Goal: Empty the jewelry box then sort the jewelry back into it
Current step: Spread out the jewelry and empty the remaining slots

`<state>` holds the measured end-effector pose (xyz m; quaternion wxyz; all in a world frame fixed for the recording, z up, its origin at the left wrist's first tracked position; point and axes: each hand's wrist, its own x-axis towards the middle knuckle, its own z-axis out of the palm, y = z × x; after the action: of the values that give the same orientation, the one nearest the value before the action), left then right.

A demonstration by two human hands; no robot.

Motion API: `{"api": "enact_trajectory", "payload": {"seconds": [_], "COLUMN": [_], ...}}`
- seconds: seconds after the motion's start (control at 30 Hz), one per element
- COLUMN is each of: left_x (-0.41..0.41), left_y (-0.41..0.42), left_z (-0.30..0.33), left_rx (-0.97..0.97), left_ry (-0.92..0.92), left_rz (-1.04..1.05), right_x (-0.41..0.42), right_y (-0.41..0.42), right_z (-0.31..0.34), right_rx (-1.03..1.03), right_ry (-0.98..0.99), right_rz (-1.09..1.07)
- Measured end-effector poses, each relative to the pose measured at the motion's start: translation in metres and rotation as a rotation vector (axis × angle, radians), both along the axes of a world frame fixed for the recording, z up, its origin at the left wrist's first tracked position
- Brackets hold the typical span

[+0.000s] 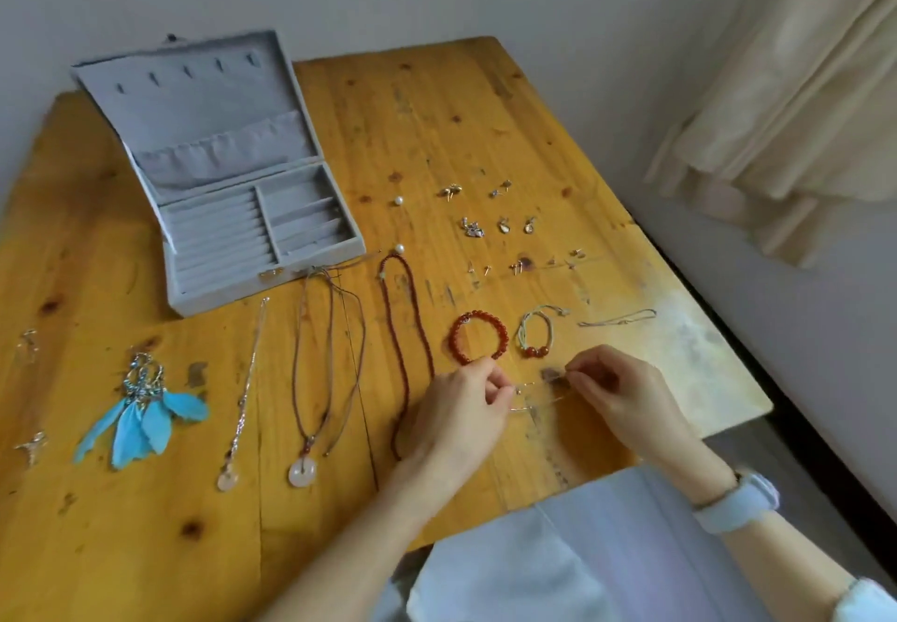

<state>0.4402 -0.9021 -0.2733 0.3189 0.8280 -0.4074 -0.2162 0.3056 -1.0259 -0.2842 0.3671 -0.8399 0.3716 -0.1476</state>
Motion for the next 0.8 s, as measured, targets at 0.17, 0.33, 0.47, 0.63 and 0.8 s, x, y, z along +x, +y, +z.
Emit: {"api": "enact_trajectory", "payload": {"seconds": [0.17, 0.33, 0.47, 0.63, 0.8], "left_x": [-0.009, -0.010, -0.005, 0.019, 0.059], "left_y": [-0.008, -0.006, -0.002, 0.018, 0.062], "left_z": [-0.010, -0.024, -0.020, -0.007, 0.008], "left_rx": [-0.068, -0.124, -0.187, -0.220, -0.234], "left_ry": [-0.333, -0.421, -0.433, -0.426, -0.438], "left_rz": [-0.090, -0.081, -0.035, 0.077, 0.252], "right_x": [-0.007, -0.004, 0.005, 0.034, 0.084], "right_y": [-0.002, 0.000, 0.007, 0.024, 0.055], "right_z": [-0.012, -0.014, -0.012, 0.000, 0.018], "right_rx": [-0.306, -0.375, -0.393, -0.387, -0.340], "right_ry": [0.058, 0.073, 0.061, -0.064, -0.140], "right_rz": [0.042, 0.033, -0.021, 0.081, 0.296]}}
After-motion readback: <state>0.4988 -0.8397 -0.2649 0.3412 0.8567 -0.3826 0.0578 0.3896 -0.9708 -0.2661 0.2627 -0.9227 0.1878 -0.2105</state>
